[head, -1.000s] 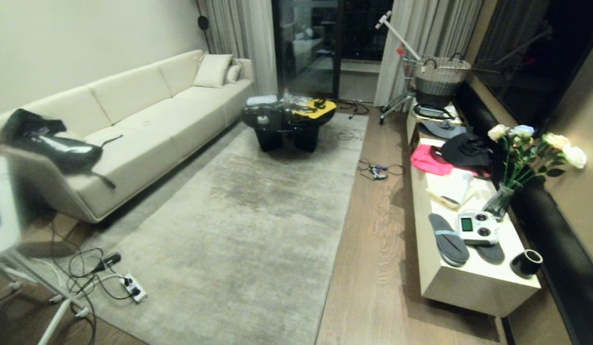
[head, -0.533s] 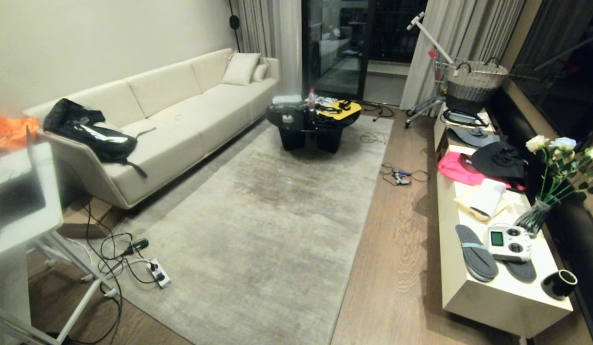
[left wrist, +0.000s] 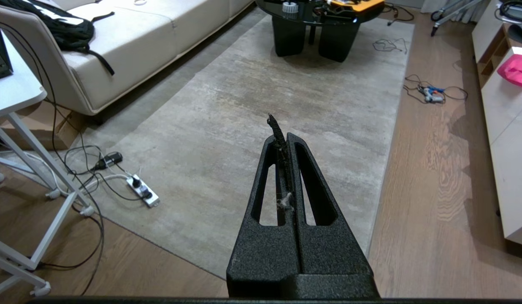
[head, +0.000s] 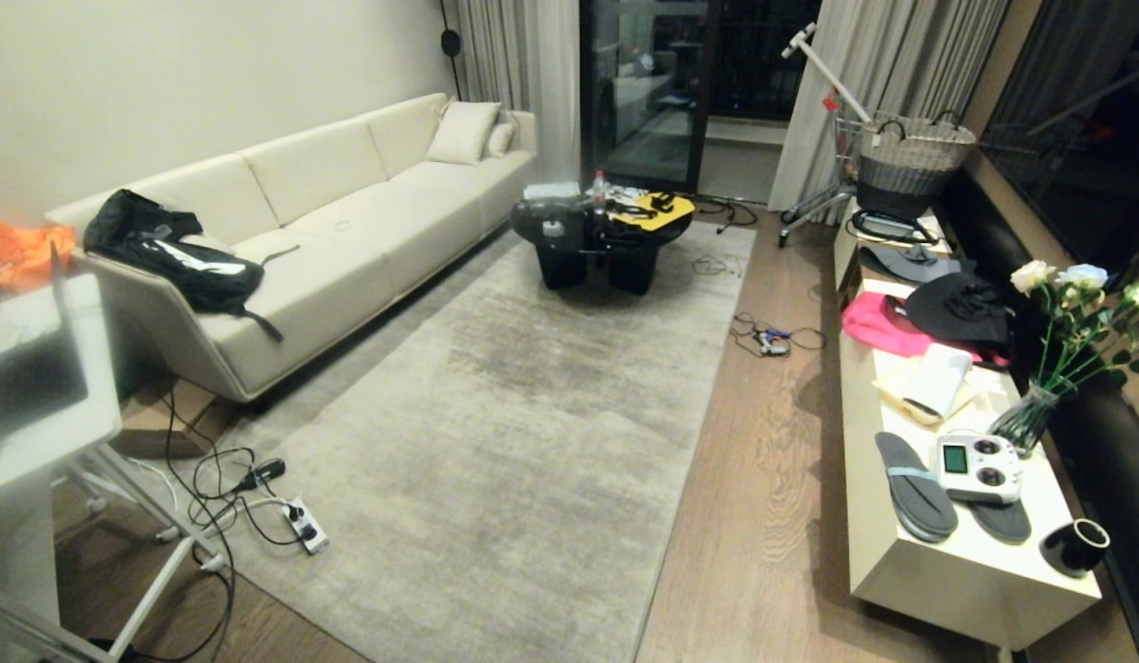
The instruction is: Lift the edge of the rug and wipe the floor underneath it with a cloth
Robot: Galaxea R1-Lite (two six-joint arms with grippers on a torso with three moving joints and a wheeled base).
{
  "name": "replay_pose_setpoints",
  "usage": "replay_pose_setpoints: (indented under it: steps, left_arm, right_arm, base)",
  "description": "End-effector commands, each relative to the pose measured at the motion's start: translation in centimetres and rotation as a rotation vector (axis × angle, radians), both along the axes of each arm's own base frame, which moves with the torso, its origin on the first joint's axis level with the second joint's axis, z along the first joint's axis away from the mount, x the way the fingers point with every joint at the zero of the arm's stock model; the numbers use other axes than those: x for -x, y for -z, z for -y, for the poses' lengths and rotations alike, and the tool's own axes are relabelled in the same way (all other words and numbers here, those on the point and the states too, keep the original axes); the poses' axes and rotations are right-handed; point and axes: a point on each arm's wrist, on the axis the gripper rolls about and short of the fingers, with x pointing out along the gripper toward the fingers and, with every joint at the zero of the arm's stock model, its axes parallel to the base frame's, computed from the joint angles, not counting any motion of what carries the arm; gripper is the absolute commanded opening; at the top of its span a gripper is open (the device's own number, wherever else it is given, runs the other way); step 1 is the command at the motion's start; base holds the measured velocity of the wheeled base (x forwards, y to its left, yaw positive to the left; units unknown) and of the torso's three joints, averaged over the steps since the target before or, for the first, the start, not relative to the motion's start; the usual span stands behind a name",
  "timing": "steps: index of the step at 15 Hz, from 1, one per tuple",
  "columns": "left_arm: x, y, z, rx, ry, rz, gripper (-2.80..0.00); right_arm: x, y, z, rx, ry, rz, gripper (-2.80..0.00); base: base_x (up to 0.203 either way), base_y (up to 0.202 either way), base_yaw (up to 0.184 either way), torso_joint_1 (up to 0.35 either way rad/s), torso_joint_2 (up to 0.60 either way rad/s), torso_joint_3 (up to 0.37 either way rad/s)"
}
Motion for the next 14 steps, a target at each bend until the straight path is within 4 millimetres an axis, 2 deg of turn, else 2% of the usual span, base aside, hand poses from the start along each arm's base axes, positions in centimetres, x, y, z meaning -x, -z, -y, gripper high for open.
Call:
replay_pose_setpoints:
  steps: [1,10,14]
  left_arm:
    - [-0.01,-0.01,0.0,0.001,0.0,-0.001,-2.8]
    - [-0.01,-0.01,0.0,0.001,0.0,-0.001,-2.8]
    - [-0.01,-0.01,0.0,0.001,0.0,-0.001,-2.8]
  right_arm:
    - [0.0,0.0,0.0,-0.003,0.001,0.0,-2.8]
    - [0.0,-0.01,0.0,-0.007,0.001,0.001,-2.8]
    - [0.0,-0.01,0.0,-0.011,0.001,0.001,-2.8]
  base:
    - [0.0,0.0,0.0,0.0,0.0,0.0]
    - [0.0,0.0,0.0,0.0,0.0,0.0]
    - [0.004,0.005,-0.15,0.005,0.0,0.003]
